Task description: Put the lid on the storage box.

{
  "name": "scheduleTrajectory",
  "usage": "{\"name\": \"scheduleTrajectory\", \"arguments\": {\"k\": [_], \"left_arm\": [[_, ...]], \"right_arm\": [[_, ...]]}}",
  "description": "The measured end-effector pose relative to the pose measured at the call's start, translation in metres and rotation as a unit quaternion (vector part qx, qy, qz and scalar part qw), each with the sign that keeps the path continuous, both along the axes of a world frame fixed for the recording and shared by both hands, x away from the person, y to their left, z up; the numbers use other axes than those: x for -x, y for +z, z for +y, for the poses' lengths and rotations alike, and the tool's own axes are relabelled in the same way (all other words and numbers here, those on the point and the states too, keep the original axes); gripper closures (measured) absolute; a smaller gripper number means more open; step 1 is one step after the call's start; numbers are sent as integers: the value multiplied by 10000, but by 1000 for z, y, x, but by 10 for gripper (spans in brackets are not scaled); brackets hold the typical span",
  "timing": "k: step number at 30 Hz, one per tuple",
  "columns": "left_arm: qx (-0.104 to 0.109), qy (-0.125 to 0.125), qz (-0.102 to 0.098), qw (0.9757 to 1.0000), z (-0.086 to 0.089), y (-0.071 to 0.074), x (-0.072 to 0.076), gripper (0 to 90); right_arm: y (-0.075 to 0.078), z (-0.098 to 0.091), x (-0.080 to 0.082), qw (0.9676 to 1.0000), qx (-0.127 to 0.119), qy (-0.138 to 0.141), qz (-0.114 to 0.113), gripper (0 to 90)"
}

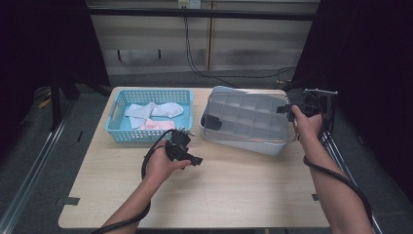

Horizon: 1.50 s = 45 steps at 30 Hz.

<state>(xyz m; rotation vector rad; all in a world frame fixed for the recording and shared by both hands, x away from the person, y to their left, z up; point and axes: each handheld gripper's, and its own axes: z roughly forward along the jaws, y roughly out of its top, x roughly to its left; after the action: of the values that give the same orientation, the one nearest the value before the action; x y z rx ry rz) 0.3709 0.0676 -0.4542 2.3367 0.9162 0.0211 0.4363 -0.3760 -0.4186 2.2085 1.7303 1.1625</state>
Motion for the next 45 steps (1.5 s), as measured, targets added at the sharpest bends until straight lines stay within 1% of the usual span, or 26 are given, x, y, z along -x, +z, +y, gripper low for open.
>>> {"name": "scheduleTrajectory", "arguments": {"k": [1, 2, 3, 5, 7, 8, 9, 10, 12, 14, 15, 18, 21, 23, 26, 29, 30, 32, 34, 36, 38, 39, 41, 42, 44, 45], "left_arm": [[22, -12, -19, 10000, -3, 2, -2, 255], [76, 31, -28, 10000, -7, 2, -5, 263], [46, 26, -21, 10000, -9, 2, -8, 265], [90, 58, -10, 9999, -15, 3, -13, 265], [114, 69, -65, 9999, -19, 4, -19, 271], [131, 91, -44, 9999, -21, 5, -22, 274], [160, 135, -41, 9998, -23, 4, -25, 273], [129, 100, -44, 9999, -24, 5, -27, 274], [165, 111, -60, 9998, -26, 5, -30, 275], [205, 183, -66, 9996, -28, 5, -32, 280], [181, 146, -79, 9997, -29, 6, -34, 281], [182, 190, -115, 9996, -30, 8, -38, 297], [115, 243, -135, 9995, -30, 9, -43, 303], [70, 231, -139, 9996, -31, 10, -44, 304], [13, 240, -144, 9996, -31, 13, -44, 337], [-11, 244, -168, 9996, -30, 18, -45, 337], [17, 245, -170, 9996, -29, 19, -46, 338], [17, 301, -202, 9993, -29, 22, -46, 338], [21, 292, -226, 9993, -28, 25, -47, 351], [8, 329, -207, 9992, -29, 28, -47, 351], [-29, 322, -255, 9992, -29, 29, -47, 352], [-34, 330, -309, 9990, -29, 30, -47, 355], [-111, 295, -332, 9990, -30, 31, -48, 359], [-121, 322, -354, 9988, -31, 32, -47, 360], [-28, 304, -500, 9983, -31, 38, -47, 365], [-24, 339, -587, 9977, -30, 41, -48, 371]], "right_arm": [[0, 1, 0, 10000, 20, 13, -12, 366], [0, 2, 0, 9999, 111, 63, -10, 348], [1, 3, -1, 9998, 162, 128, -9, 331], [2, 6, -2, 9994, 272, 218, 33, 297], [3, 7, -2, 9992, 325, 251, 35, 288], [4, 8, -1, 9988, 393, 286, 54, 288], [5, 9, -1, 9981, 529, 291, 94, 286], [7, 10, -1, 9967, 719, 341, 173, 285], [8, 12, -1, 9947, 926, 372, 250, 285], [7, 15, -1, 9925, 1064, 477, 365, 271], [6, 15, -1, 9923, 1074, 487, 369, 265], [4, 14, 0, 9933, 965, 493, 401, 261], [2, 13, 1, 9940, 882, 499, 414, 264], [1, 13, 2, 9939, 883, 529, 401, 263], [1, 13, 4, 9941, 858, 528, 402, 263], [1, 13, 5, 9937, 884, 575, 375, 263], [1, 13, 5, 9937, 886, 574, 367, 266], [1, 14, 6, 9940, 857, 554, 390, 267], [2, 14, 6, 9939, 890, 514, 410, 311], [2, 14, 6, 9926, 1000, 523, 454, 343], [2, 15, 6, 9911, 1133, 537, 440, 365], [2, 15, 6, 9910, 1154, 526, 437, 370], [2, 14, 6, 9915, 1112, 505, 452, 373], [1, 14, 6, 9915, 1114, 499, 444, 374], [1, 14, 7, 9915, 1144, 474, 407, 384], [1, 15, 6, 9912, 1160, 488, 418, 386]]}}
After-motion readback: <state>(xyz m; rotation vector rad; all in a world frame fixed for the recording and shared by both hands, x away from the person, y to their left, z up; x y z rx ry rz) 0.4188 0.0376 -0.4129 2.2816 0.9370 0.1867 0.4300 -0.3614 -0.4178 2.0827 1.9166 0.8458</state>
